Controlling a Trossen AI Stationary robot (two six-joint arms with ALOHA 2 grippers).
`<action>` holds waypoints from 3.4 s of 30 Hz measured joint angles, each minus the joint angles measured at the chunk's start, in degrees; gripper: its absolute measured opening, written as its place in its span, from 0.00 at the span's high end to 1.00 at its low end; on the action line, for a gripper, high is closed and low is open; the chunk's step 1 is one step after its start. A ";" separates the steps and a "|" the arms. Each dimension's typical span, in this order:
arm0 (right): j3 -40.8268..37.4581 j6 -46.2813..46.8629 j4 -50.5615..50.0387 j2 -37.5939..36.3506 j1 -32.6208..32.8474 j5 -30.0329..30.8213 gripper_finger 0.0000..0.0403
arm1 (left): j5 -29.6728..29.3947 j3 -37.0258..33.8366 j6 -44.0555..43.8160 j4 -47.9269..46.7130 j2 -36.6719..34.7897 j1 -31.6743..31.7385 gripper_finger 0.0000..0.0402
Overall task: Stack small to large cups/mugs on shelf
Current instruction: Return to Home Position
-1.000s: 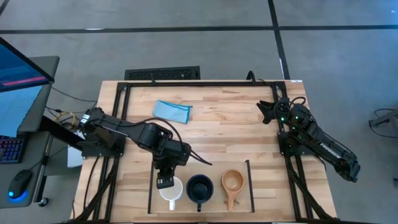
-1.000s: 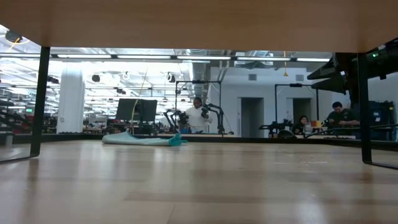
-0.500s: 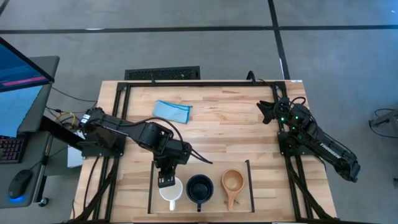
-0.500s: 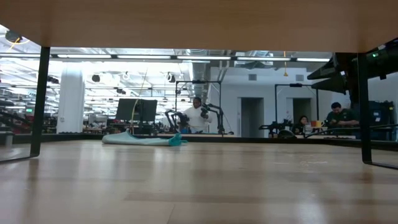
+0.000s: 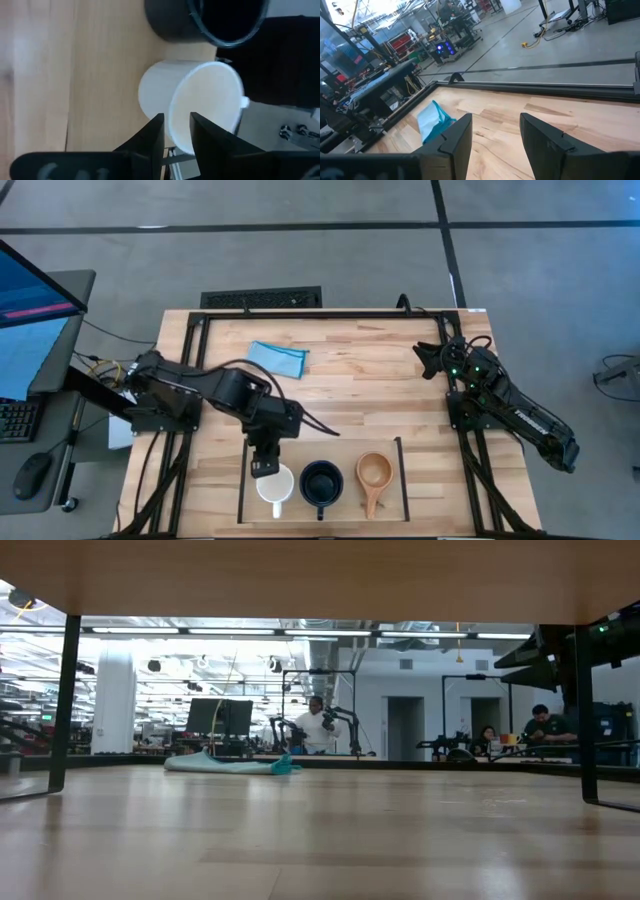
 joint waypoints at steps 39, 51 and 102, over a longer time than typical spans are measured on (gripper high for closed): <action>0.02 -7.46 10.84 -0.07 0.02 -6.38 0.54 | -77.24 4.54 6.51 -8.23 -25.31 -2.09 0.79; 0.02 -8.94 12.77 -0.07 -0.09 -6.21 0.54 | -82.16 -41.02 12.69 29.98 -53.95 -5.88 0.79; 0.02 -2.45 23.96 -0.17 -0.09 -4.46 0.54 | -66.95 -83.63 28.53 72.90 -79.30 -4.79 1.00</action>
